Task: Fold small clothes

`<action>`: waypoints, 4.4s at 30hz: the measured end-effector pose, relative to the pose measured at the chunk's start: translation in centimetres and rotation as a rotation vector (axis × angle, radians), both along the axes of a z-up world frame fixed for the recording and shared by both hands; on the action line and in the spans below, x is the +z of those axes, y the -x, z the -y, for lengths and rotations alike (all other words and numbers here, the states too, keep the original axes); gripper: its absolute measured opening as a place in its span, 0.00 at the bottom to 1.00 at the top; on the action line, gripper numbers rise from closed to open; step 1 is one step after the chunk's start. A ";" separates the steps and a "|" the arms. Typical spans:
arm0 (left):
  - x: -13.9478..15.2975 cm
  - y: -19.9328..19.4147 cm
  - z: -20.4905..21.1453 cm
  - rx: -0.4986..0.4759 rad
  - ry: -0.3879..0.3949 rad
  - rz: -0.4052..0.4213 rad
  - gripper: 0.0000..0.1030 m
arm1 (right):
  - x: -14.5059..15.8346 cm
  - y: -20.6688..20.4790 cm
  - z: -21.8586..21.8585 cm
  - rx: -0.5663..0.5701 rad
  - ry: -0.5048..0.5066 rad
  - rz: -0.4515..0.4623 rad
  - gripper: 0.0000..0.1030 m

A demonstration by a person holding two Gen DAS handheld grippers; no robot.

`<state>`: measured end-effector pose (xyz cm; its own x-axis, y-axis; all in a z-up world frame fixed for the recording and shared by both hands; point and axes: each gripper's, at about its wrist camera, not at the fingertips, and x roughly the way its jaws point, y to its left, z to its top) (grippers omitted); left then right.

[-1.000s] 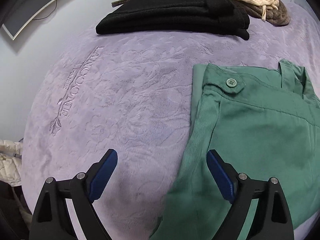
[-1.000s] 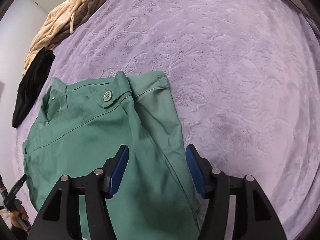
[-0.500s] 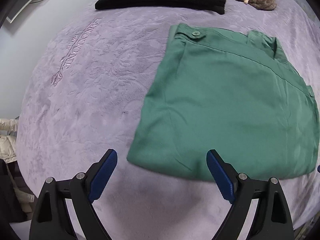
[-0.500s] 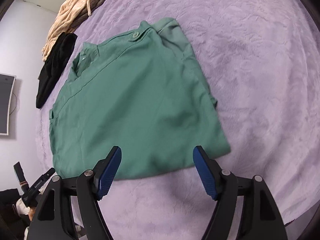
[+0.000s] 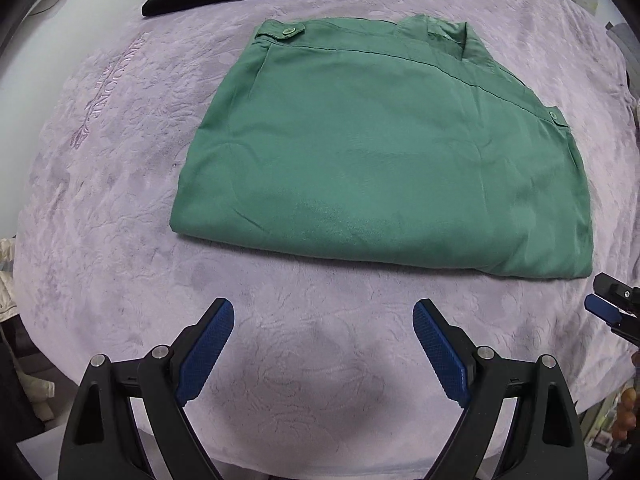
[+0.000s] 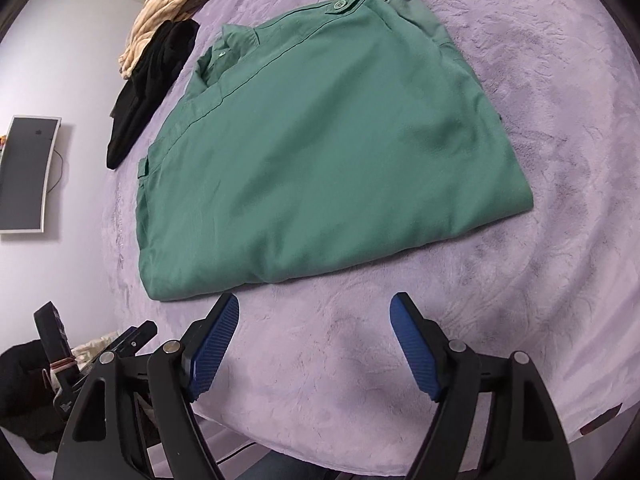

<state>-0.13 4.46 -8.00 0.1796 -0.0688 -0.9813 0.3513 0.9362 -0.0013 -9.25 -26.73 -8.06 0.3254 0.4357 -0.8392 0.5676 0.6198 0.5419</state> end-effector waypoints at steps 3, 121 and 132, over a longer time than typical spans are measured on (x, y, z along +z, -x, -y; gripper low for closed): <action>-0.4 0.4 -0.4 -0.011 0.007 0.002 0.89 | -0.2 0.0 -1.1 0.009 0.004 -0.003 0.79; -0.9 -16.5 2.1 -0.184 0.569 -0.146 0.17 | -5.6 -8.9 -9.3 -0.008 0.145 0.028 0.11; 8.2 -9.3 16.8 -0.477 0.470 0.060 0.17 | -7.1 -6.0 -5.1 -0.120 -0.091 0.138 0.13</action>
<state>9.13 -12.37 0.15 0.0771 -0.5713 -0.8171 0.7383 0.5835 -0.3383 -3.27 -21.59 -15.19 0.4886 0.4585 -0.7423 0.5514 0.4970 0.6700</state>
